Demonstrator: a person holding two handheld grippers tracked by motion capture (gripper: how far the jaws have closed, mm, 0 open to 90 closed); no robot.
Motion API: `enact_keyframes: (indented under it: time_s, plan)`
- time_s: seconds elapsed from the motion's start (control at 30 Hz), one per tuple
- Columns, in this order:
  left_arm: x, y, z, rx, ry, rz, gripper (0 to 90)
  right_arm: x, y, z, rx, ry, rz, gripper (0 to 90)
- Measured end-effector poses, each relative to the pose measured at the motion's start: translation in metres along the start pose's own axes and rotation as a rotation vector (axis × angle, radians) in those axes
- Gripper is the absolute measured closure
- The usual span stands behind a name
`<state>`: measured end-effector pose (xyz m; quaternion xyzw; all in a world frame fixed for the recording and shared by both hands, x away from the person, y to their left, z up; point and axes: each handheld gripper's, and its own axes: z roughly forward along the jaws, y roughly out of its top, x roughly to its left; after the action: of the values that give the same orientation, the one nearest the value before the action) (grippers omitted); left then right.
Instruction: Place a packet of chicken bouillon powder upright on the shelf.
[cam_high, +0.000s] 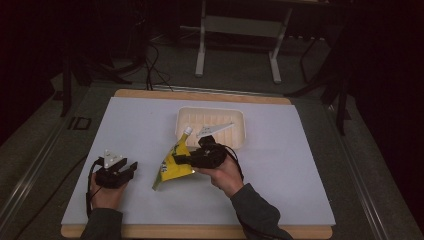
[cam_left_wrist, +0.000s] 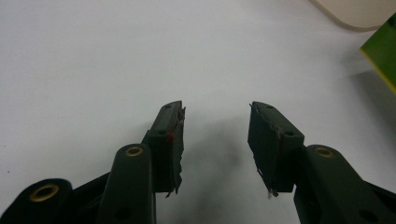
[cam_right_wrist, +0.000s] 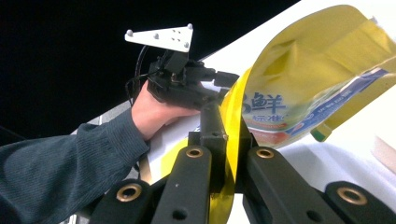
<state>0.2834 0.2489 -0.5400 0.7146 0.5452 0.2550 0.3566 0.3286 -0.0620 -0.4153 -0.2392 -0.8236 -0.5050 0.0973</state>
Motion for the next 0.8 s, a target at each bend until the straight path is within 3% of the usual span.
enact_keyframes:
  time_s: [0.43, 0.8]
  plan:
    - [0.000, 0.000, 0.000, -0.002, -0.001, 0.000, 54.7, 0.001, 0.013, -0.008, 0.024, -0.032, -0.049, 90.0]
    - [0.000, 0.000, 0.000, -0.003, -0.001, 0.000, 54.7, -0.002, 0.023, -0.018, 0.021, -0.063, -0.058, 90.0]
